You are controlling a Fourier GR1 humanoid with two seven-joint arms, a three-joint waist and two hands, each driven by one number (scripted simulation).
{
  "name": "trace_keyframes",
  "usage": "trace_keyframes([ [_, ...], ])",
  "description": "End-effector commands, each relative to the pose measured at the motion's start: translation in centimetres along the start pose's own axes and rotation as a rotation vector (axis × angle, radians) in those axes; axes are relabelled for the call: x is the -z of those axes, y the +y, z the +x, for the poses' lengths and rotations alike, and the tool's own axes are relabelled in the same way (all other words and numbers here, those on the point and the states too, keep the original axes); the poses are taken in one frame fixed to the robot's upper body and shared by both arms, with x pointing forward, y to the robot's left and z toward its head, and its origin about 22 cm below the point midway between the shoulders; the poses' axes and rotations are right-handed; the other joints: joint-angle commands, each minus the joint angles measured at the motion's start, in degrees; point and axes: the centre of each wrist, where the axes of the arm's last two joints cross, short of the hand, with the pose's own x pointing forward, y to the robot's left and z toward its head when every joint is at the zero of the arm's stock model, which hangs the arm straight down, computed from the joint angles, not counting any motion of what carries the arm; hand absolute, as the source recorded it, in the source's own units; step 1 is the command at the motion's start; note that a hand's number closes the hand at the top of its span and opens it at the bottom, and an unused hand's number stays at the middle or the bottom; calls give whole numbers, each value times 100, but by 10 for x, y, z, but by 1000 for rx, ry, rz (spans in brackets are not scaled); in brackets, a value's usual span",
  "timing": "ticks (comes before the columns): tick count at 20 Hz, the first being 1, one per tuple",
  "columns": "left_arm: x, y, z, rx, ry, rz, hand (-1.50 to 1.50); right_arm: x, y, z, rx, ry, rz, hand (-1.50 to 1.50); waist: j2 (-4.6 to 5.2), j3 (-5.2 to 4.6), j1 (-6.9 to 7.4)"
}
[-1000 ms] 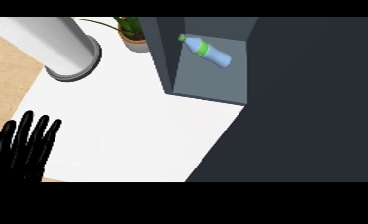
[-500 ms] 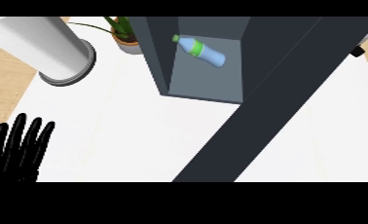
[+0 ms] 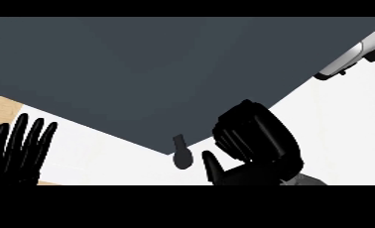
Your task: Pick up the bottled water, place it into the cabinet and close the cabinet
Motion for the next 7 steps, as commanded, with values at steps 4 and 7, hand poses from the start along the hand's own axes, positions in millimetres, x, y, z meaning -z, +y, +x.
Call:
trace_keyframes([
  [4,-2,0,-7,-35,14,2,-150,91,-19,16,24,7,-149,150,-7,31,-48],
  [7,1,5,0,-18,33,2,-150,127,-7,35,28,10,-153,150,-59,36,-105],
])
